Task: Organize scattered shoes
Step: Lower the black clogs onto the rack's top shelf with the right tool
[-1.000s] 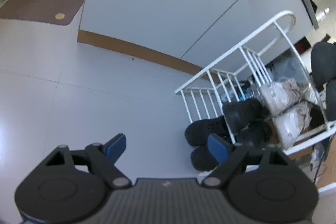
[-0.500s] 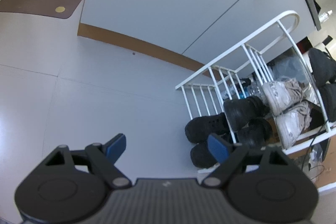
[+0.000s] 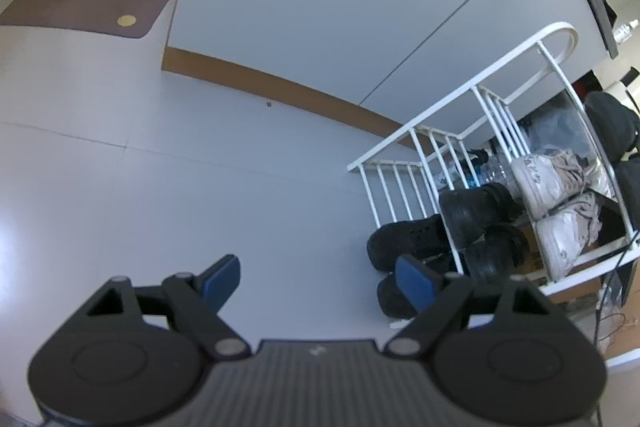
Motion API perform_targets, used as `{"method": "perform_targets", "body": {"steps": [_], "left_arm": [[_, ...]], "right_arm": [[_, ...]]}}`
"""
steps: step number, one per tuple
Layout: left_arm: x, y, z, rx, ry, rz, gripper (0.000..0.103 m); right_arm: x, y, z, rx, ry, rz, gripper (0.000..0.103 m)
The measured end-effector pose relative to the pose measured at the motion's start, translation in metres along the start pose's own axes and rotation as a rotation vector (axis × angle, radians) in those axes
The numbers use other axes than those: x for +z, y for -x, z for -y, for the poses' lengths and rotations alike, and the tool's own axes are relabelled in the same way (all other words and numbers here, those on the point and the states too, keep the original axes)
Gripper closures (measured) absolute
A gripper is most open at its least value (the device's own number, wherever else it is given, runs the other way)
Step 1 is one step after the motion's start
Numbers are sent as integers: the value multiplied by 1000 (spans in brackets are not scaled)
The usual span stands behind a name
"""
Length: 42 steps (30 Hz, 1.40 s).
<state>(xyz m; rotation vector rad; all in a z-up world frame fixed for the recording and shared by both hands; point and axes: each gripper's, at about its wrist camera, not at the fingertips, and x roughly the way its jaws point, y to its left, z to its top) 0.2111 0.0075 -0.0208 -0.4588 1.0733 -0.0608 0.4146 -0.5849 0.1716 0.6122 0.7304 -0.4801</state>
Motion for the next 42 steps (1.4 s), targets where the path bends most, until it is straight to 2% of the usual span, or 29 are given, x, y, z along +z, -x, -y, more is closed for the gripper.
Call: {"method": "perform_targets", "body": {"steps": [8, 10, 16, 21, 27, 34, 37, 39, 42], "left_arm": [[-2, 14, 9, -12, -22, 28, 16], [-5, 16, 15, -12, -40, 34, 16], [-13, 25, 32, -7, -100, 55, 15], [-23, 31, 39, -32, -124, 45, 15], [-37, 48, 39, -42, -145, 59, 14], [-53, 59, 41, -58, -141, 62, 14], [-59, 63, 43, -59, -160, 62, 12], [-63, 68, 45, -56, -180, 69, 11], [-69, 76, 49, -49, -213, 93, 8]], "right_arm": [[-11, 67, -7, 32, 47, 60, 9], [-14, 83, -8, 33, 52, 78, 3], [-33, 142, -6, 38, 69, 119, 3], [-67, 172, -5, 52, 102, 130, 3], [-92, 199, 2, 16, 144, 140, 3], [-122, 221, 7, 37, 179, 145, 3], [-142, 231, 12, 20, 163, 214, 3], [-154, 234, 18, 30, 139, 235, 3], [-179, 229, 27, 71, 158, 200, 3]]}}
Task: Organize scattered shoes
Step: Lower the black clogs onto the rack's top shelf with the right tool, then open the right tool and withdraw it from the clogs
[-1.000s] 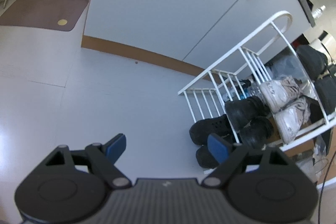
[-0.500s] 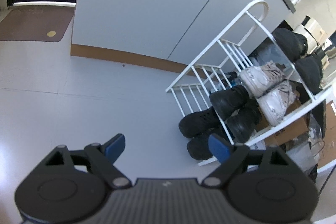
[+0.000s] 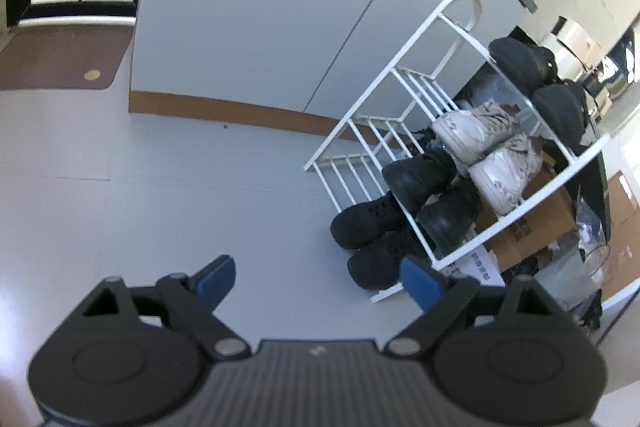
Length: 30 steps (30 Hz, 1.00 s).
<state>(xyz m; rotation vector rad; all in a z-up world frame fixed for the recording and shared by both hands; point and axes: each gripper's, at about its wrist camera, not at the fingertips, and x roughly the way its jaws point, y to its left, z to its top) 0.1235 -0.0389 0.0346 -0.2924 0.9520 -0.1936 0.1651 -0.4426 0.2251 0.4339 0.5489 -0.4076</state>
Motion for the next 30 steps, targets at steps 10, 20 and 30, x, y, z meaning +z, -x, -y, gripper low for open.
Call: {"method": "perform_targets", "body": {"steps": [10, 20, 30], "left_arm": [[-9, 15, 23, 1, -119, 55, 0], [-14, 5, 33, 33, -174, 24, 0], [-14, -5, 33, 108, -159, 11, 0]], "right_arm": [[-60, 11, -4, 80, 56, -32, 0], [-139, -12, -1, 104, 176, -44, 0], [-209, -58, 14, 128, 182, -173, 0]]}}
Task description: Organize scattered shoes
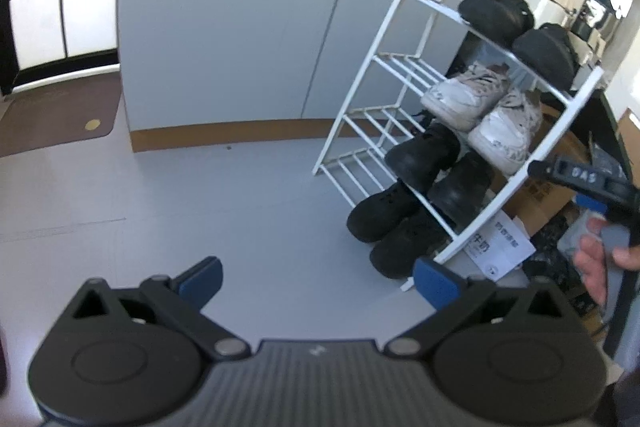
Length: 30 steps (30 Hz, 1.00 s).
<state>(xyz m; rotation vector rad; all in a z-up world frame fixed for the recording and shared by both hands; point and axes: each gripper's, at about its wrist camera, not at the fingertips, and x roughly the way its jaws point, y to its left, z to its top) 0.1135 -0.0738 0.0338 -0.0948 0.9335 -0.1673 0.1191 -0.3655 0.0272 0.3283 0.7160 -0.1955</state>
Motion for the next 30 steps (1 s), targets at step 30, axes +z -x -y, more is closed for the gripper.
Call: {"method": "perform_targets", "body": {"steps": [30], "left_arm": [[-3, 19, -9, 163, -49, 68, 0]], "right_arm": [[-58, 12, -79, 36, 75, -141, 0]]}}
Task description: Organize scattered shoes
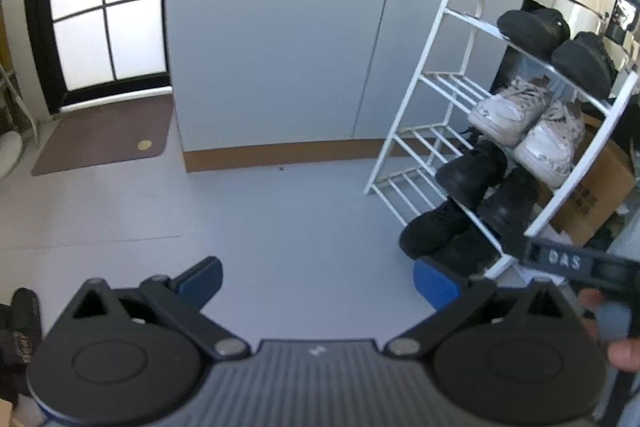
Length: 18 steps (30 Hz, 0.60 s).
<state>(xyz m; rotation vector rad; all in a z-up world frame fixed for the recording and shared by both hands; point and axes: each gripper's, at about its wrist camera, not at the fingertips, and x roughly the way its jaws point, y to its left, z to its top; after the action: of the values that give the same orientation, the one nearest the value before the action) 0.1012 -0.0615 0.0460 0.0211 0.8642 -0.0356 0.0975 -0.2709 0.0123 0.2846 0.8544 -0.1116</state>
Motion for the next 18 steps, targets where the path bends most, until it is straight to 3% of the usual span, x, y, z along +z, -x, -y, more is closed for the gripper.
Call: {"method": "perform_targets", "body": {"steps": [6, 18], "left_arm": [[-10, 4, 15, 62, -107, 27, 0], [-20, 9, 16, 39, -74, -13, 0]], "right_arm": [[-12, 18, -7, 17, 23, 14, 0], [-35, 28, -1, -3, 28, 21, 0]]}}
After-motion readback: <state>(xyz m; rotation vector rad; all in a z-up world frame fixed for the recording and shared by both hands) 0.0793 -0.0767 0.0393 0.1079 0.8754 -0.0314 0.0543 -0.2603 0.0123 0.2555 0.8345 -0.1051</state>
